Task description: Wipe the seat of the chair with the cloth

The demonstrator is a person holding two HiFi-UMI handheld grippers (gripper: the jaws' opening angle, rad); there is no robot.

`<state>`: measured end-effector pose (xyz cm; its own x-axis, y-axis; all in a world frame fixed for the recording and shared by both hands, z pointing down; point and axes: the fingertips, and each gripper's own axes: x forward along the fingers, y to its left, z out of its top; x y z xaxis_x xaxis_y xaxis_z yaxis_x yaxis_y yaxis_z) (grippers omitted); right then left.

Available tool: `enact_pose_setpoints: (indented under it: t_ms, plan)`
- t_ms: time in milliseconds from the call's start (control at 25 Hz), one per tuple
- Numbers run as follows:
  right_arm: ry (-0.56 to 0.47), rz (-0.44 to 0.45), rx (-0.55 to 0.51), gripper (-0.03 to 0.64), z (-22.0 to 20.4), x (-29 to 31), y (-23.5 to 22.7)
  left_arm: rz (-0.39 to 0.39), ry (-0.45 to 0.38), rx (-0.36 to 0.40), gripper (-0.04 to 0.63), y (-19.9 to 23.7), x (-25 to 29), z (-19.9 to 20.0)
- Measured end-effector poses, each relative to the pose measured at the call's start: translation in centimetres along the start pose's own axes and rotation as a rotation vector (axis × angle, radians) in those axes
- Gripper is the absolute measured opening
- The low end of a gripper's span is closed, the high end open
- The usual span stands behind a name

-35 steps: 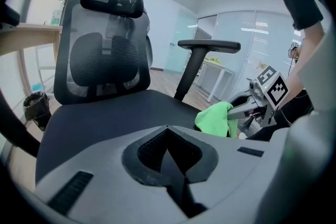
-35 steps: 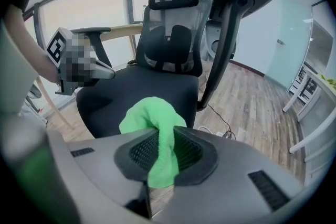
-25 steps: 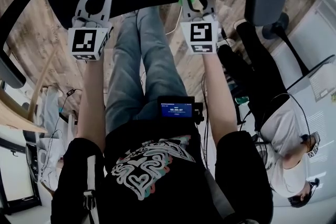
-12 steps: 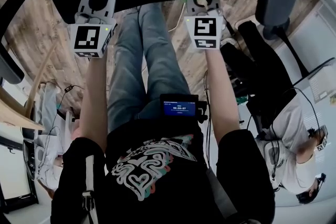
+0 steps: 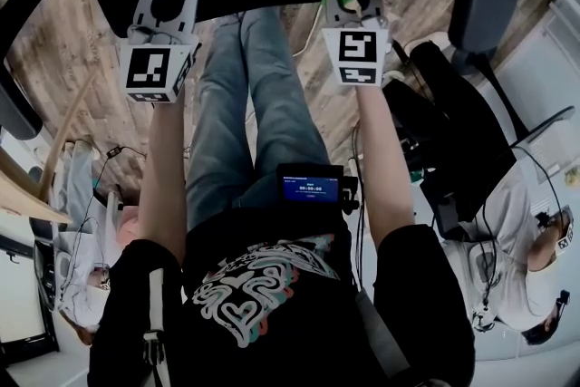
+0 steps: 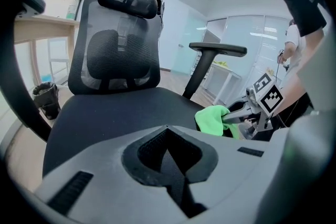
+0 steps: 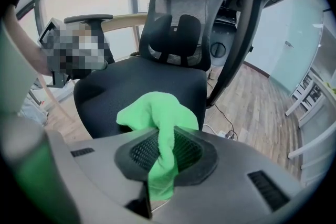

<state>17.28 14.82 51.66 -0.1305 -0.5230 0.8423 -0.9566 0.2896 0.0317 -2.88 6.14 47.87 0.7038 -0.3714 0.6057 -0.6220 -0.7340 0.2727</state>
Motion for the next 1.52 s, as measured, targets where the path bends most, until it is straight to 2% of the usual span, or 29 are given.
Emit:
enact_pose_setpoints:
  t_ms: [240, 560, 880, 1240, 1520]
  plan:
    - [0.004, 0.018, -0.006, 0.057, 0.9, 1.0, 1.1, 0.018, 0.0, -0.012, 0.002, 0.6, -0.6, -0.7]
    - [0.005, 0.098, -0.102, 0.057, 2.9, 3.1, 4.1, 0.068, -0.012, -0.043, 0.002, 2.2, -2.1, -1.2]
    - [0.001, 0.201, -0.199, 0.057, 4.6, 4.7, 7.4, 0.163, -0.023, -0.086, 0.002, 4.9, -4.8, -2.0]
    - [0.001, 0.276, -0.234, 0.057, 5.9, 5.6, 9.5, 0.244, 0.001, -0.127, 0.002, 6.6, -7.1, -3.8]
    - [-0.023, 0.322, -0.27, 0.057, 7.5, 6.3, 11.1, 0.247, 0.012, -0.115, 0.002, 6.3, -7.6, -3.5]
